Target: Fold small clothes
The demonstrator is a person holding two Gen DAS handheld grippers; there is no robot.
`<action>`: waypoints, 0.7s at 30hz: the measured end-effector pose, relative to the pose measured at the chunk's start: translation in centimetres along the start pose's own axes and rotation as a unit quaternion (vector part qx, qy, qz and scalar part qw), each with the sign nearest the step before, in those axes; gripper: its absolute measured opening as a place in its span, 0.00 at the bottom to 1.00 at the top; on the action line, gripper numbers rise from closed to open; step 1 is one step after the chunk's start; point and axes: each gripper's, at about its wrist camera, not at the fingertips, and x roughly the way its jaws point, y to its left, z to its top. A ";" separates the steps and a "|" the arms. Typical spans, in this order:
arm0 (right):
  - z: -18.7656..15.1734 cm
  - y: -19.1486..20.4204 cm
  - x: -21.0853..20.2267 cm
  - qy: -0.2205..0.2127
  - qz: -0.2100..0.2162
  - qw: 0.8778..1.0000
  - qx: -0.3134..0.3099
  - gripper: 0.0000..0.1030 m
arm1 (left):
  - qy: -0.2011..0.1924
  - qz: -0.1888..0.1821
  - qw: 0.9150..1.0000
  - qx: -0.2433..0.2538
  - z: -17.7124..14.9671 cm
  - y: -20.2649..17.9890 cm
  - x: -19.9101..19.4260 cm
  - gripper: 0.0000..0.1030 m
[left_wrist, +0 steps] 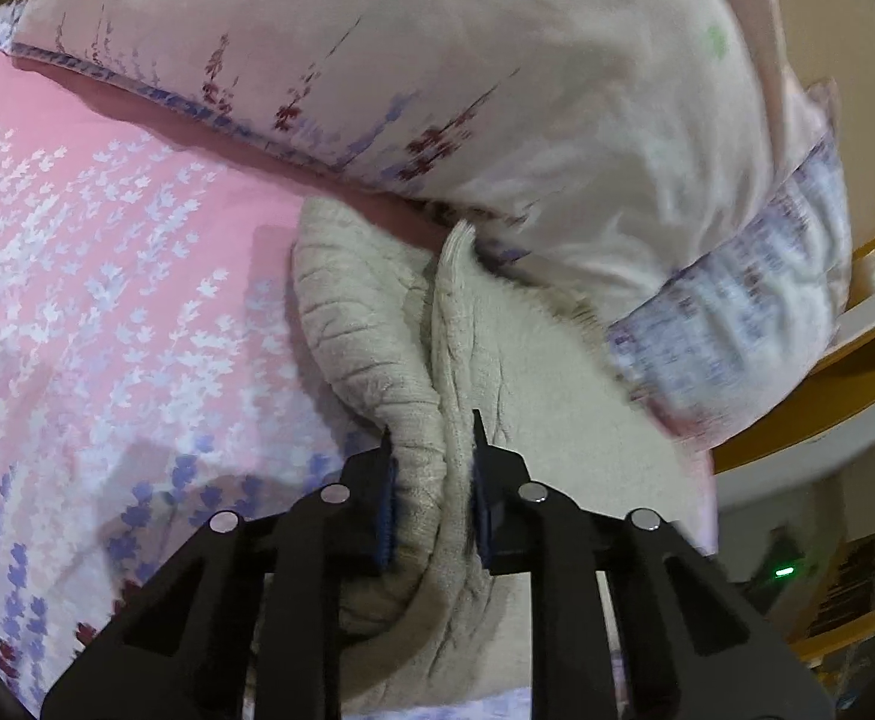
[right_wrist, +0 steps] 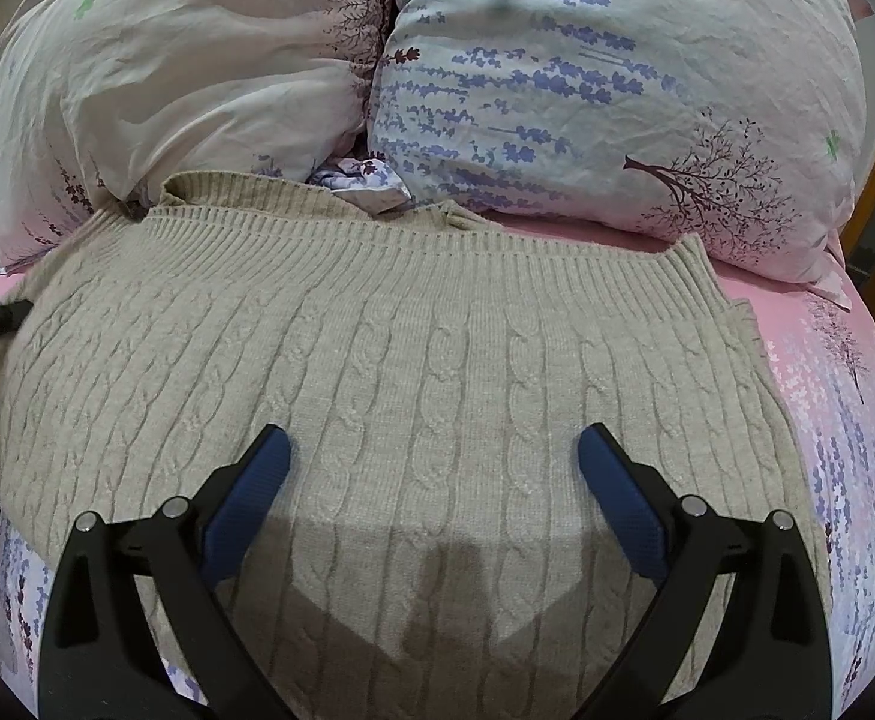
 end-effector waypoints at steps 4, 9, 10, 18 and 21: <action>0.0 -0.3 -0.3 -0.001 0.017 1.000 0.001 0.94 | -0.013 -0.068 0.998 0.005 0.1 -2.4 -1.2 0.16; -0.3 -3.0 -2.3 -0.022 0.098 0.994 0.037 0.93 | 0.007 -0.163 0.987 0.016 -1.3 -7.7 0.2 0.16; -0.4 -3.9 -2.9 -0.027 0.120 0.991 0.046 0.93 | 0.013 -0.177 0.984 0.021 -1.7 -8.9 0.9 0.15; -2.0 -12.8 -4.9 -0.045 0.242 0.958 0.147 0.93 | 0.102 -0.286 0.952 0.045 -5.9 -18.2 9.5 0.00; -2.7 -15.7 -4.9 -0.035 0.256 0.947 0.190 0.92 | 0.141 -0.299 0.942 0.061 -7.6 -20.1 11.2 0.00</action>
